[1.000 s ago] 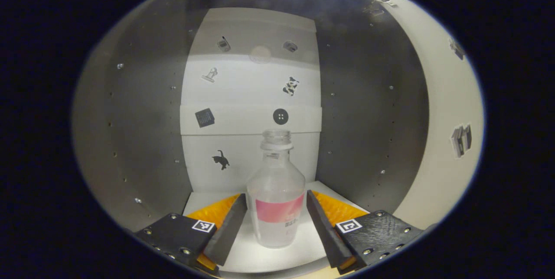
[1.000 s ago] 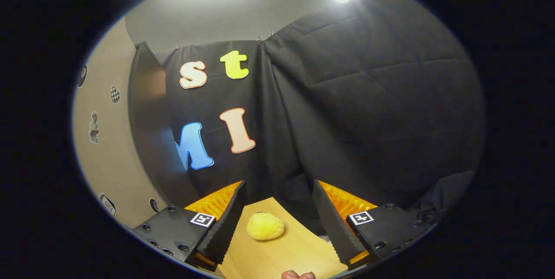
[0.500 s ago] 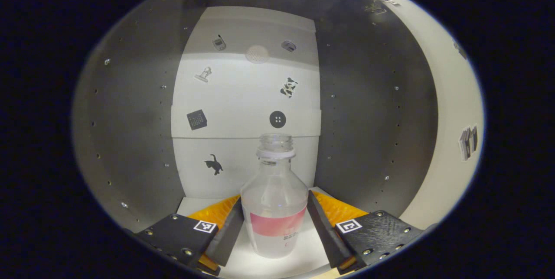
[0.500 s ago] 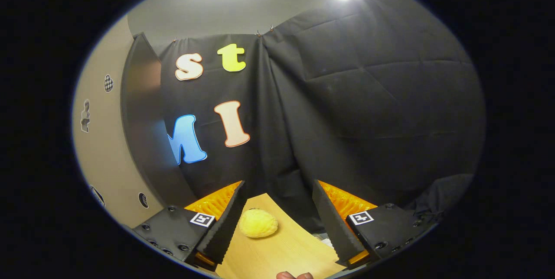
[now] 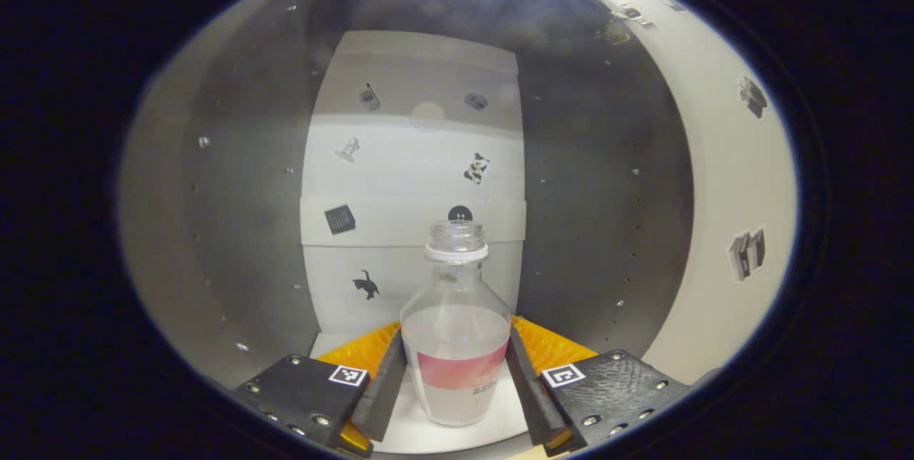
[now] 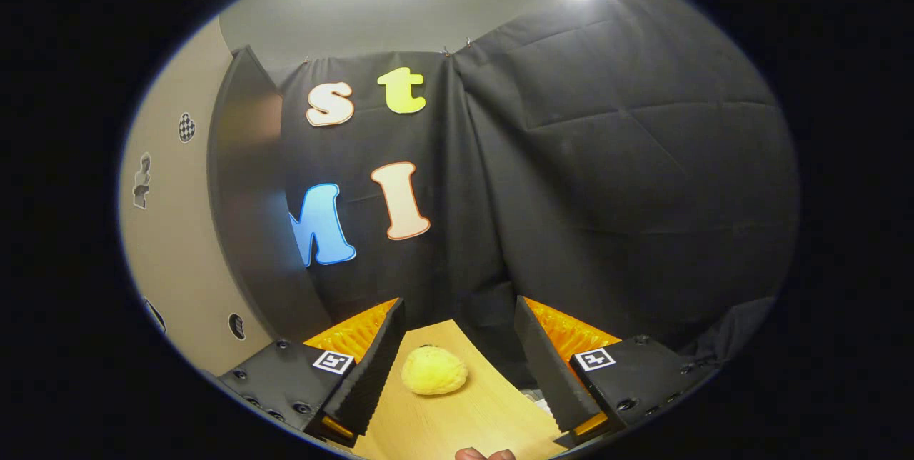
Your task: Open the cabinet door with the right hand, grasp the bottle in the cabinet with the left hand and place it on the coaster, then close the cabinet door with the right hand.
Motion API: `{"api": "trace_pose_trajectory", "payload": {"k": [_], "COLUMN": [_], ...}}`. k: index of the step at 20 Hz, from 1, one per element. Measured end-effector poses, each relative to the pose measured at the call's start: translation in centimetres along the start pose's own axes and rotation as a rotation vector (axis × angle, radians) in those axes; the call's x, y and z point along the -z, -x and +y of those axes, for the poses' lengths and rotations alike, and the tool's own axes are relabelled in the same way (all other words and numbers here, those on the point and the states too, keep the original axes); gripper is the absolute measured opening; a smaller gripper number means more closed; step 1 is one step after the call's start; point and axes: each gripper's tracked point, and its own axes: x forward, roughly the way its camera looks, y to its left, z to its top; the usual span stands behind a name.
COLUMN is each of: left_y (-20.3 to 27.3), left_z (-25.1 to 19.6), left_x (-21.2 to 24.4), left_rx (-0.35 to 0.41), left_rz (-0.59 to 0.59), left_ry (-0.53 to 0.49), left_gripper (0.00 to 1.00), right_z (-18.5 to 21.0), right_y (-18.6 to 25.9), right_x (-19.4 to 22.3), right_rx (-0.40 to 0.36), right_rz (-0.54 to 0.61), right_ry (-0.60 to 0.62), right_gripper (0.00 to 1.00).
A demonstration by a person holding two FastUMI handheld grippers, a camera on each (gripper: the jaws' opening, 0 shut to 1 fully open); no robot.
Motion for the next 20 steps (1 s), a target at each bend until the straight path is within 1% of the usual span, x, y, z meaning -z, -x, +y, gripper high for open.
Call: {"api": "trace_pose_trajectory", "payload": {"k": [1, 3, 4, 6, 8, 11, 16, 20], "left_y": [0.9, 2.9, 4.0, 6.7, 9.4, 13.9, 21.3, 26.9], "left_z": [0.1, 0.2, 0.2, 0.3, 0.8, 2.3, 4.4, 6.3], "left_x": [-0.4, -1.2, -1.4, -1.9, -2.2, -2.6, -0.4, 4.4], "left_rx": [-0.004, -0.013, -0.013, -0.006, -0.003, -0.023, -0.073, -0.141], "left_rz": [-0.004, -0.016, -0.024, -0.035, -0.042, -0.054, -0.035, -0.018], "left_ry": [-0.007, -0.008, -0.002, 0.023, 0.039, 0.033, -0.017, 0.002], "left_gripper": [0.75, 0.73, 0.72, 0.72, 0.72, 0.72, 0.72, 0.72], "right_z": [0.1, 0.7, 1.2, 1.8, 2.2, 3.0, 3.9, 4.6], "right_y": [-0.1, 0.1, 0.4, 1.3, 2.2, 4.1, 6.8, 9.0], "right_x": [0.1, -0.1, -0.3, -0.6, -0.3, -0.8, -1.5, -0.5], "right_rx": [-0.014, -0.039, -0.051, -0.064, -0.059, -0.064, -0.083, -0.098], "right_rz": [0.002, 0.005, -0.003, -0.024, -0.022, -0.033, -0.056, -0.039], "right_ry": [-0.002, -0.014, -0.02, -0.02, -0.006, -0.002, 0.028, 0.002], "right_gripper": [0.89, 0.89, 0.96, 0.96, 0.96, 0.96, 0.96, 0.96]}}
